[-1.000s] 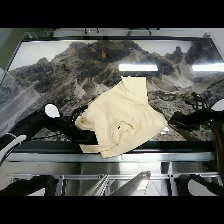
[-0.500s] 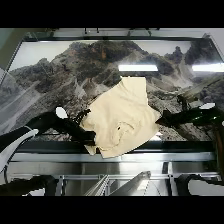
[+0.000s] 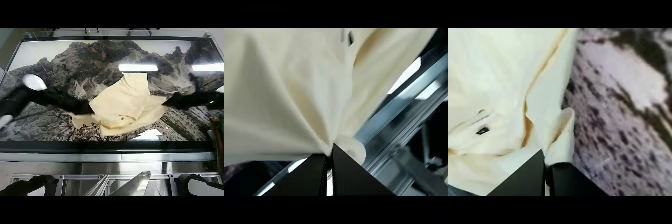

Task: Fold the shirts.

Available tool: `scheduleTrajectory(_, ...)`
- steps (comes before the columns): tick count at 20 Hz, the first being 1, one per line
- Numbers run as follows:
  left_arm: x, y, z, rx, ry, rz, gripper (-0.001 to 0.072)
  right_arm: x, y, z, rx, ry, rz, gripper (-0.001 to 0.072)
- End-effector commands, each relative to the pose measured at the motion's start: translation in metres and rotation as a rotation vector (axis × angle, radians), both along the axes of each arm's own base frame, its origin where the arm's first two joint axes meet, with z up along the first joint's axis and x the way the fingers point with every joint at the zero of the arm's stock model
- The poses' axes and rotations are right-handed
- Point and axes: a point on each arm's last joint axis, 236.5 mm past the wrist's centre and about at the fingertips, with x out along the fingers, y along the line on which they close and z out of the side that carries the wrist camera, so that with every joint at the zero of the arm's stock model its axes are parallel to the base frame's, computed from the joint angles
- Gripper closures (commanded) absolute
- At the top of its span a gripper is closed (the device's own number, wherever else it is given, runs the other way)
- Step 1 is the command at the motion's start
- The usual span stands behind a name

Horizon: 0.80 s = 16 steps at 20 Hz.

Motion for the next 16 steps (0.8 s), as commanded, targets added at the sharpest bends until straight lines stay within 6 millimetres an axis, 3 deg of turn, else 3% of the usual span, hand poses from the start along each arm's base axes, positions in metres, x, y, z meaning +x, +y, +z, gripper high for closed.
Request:
scheduleTrajectory(1, 0.022, 0.042, 0.173, -0.225, -0.355, 0.159, 0.0692, 0.032, -0.036, 0.145, -0.058, -0.295, -0.124, 0.0697)
scheduleTrajectory(2, 0.026, 0.064, 0.219, -0.274, -0.472, 0.236, 0.0692, 0.04, -0.034, 0.205, -0.012, -0.451, -0.17, 0.0697)
scheduleTrajectory(3, 0.025, 0.084, 0.251, -0.292, -0.563, 0.302, 0.0691, 0.042, -0.035, 0.264, 0.014, -0.606, -0.222, 0.0697)
scheduleTrajectory(4, 0.021, 0.105, 0.275, -0.278, -0.644, 0.364, 0.0691, 0.039, -0.038, 0.308, 0.005, -0.729, -0.269, 0.0697)
scheduleTrajectory(5, 0.016, 0.122, 0.289, -0.254, -0.696, 0.413, 0.0692, 0.032, -0.04, 0.341, -0.013, -0.823, -0.301, 0.0697)
scheduleTrajectory(7, 0.004, 0.156, 0.304, -0.19, -0.771, 0.523, 0.0691, 0.014, -0.037, 0.384, -0.025, -0.938, -0.331, 0.0697)
scheduleTrajectory(10, -0.003, 0.199, 0.305, -0.137, -0.821, 0.7, 0.0691, -0.006, -0.039, 0.42, -0.055, -1.062, -0.382, 0.0697)
scheduleTrajectory(12, -0.003, 0.203, 0.295, -0.186, -0.791, 0.732, 0.0691, -0.011, -0.044, 0.433, -0.07, -1.105, -0.416, 0.0697)
scheduleTrajectory(14, 0.007, 0.205, 0.27, -0.215, -0.713, 0.738, 0.0691, -0.005, -0.049, 0.424, -0.105, -1.087, -0.417, 0.0696)
scheduleTrajectory(16, 0.02, 0.199, 0.233, -0.245, -0.609, 0.693, 0.0692, 0.013, -0.05, 0.388, -0.12, -0.984, -0.366, 0.0696)
